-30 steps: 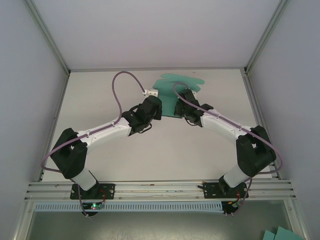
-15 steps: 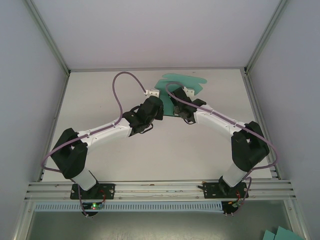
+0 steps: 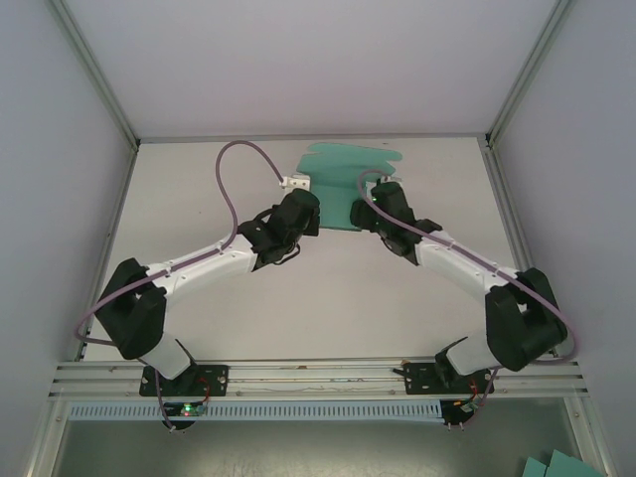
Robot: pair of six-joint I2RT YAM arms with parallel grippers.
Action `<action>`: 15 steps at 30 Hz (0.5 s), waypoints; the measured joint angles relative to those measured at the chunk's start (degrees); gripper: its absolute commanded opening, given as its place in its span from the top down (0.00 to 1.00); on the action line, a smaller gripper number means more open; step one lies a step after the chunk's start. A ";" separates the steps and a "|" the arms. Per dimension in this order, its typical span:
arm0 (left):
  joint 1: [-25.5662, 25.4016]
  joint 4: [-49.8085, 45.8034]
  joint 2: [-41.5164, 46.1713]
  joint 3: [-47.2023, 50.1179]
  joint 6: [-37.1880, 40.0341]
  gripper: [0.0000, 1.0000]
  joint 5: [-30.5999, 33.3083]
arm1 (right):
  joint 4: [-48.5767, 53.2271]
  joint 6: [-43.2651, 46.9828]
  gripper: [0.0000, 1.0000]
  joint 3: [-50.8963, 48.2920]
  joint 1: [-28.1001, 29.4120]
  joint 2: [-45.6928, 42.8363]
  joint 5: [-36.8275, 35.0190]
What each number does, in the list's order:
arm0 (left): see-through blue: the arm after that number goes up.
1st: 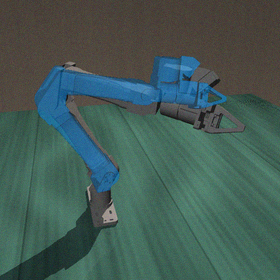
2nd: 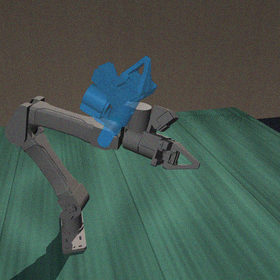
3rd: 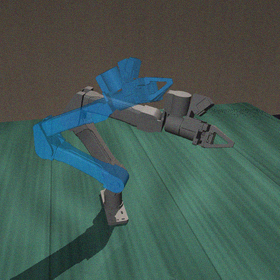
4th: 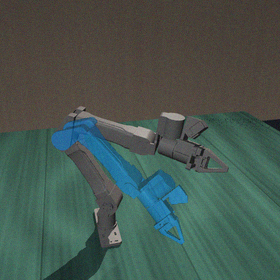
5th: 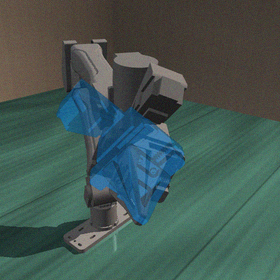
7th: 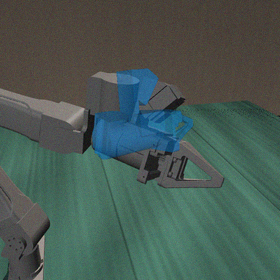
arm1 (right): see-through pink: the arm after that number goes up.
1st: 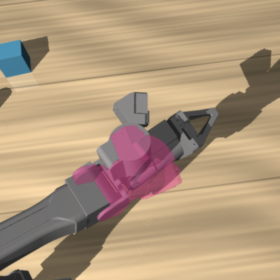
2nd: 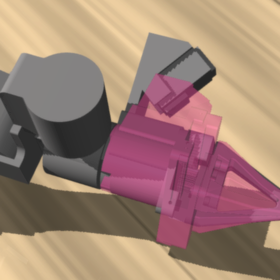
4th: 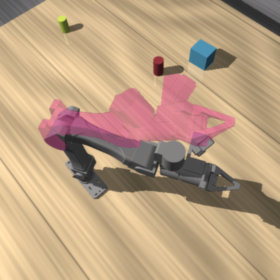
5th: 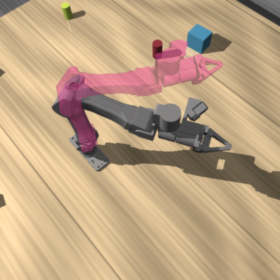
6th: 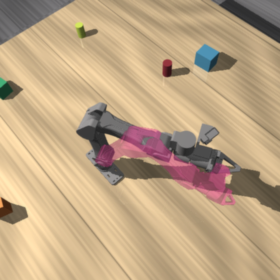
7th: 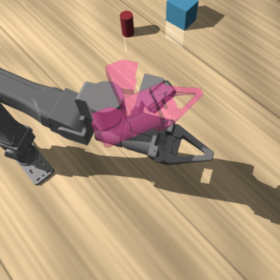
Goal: Assemble paper box
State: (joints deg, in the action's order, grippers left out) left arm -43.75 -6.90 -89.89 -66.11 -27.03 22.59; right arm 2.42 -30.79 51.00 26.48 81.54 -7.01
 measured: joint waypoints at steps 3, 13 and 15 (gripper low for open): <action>-0.02 0.04 0.70 0.00 -0.20 1.00 -0.11 | -5.79 -0.11 0.02 -2.12 -0.72 -2.84 6.86; -0.02 0.04 0.70 0.79 -1.05 1.00 -1.38 | -11.78 -2.95 0.02 -5.97 -1.01 -11.30 12.90; 0.07 0.02 0.70 1.22 -1.38 1.00 -1.55 | -10.67 -3.56 0.02 -7.10 -1.55 -13.38 12.09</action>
State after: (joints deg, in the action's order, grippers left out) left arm -43.68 -6.87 -89.19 -64.88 -28.40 21.04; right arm -8.25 -34.35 43.90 24.93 68.16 5.08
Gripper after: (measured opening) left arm 0.087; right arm 0.984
